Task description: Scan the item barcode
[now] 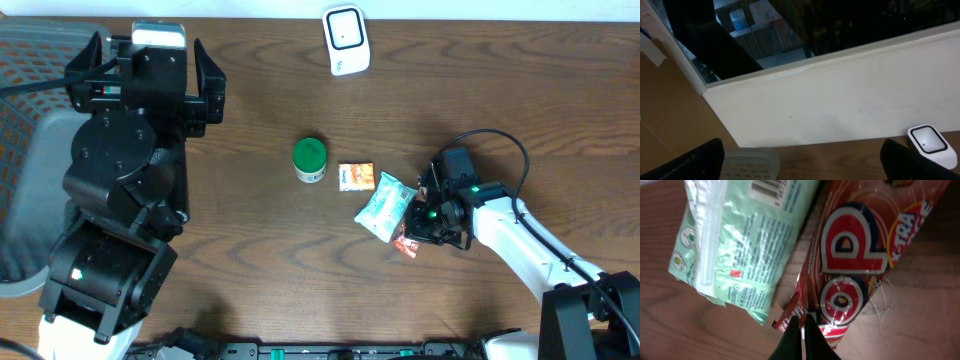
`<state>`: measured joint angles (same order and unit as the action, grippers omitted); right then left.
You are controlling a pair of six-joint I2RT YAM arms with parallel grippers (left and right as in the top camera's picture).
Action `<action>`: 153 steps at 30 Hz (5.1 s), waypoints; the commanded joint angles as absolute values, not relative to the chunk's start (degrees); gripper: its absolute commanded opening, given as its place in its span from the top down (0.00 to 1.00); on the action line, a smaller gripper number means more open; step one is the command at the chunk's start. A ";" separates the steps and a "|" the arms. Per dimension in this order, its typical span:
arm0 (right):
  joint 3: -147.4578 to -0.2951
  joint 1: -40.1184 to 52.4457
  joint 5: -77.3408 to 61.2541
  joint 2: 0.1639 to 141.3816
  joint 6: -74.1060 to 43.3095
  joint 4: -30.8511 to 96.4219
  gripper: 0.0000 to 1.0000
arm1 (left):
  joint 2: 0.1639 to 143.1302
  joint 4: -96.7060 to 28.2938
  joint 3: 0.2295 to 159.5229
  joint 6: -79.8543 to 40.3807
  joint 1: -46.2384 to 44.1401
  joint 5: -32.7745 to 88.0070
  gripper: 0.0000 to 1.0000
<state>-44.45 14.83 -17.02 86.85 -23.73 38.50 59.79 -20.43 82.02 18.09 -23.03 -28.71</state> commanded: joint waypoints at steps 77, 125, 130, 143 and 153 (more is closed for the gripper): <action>-50.26 5.43 -12.80 92.97 -33.17 31.29 0.10 | 59.46 -20.53 83.24 18.81 -22.79 -28.97 0.00; -56.55 -4.40 -60.40 84.86 -5.56 28.36 0.99 | 59.46 -20.56 82.94 18.83 -22.79 -28.99 0.00; -56.40 -6.57 -78.83 85.60 8.71 26.02 0.99 | 59.46 -20.58 82.94 18.83 -22.79 -28.99 0.00; -56.40 -8.60 -89.43 87.72 16.82 15.16 0.99 | 59.46 -20.58 82.94 18.83 -22.79 -29.02 0.00; -56.40 -8.60 -89.45 87.72 15.88 6.15 0.99 | 59.46 -20.58 82.94 18.81 -22.79 -29.02 0.00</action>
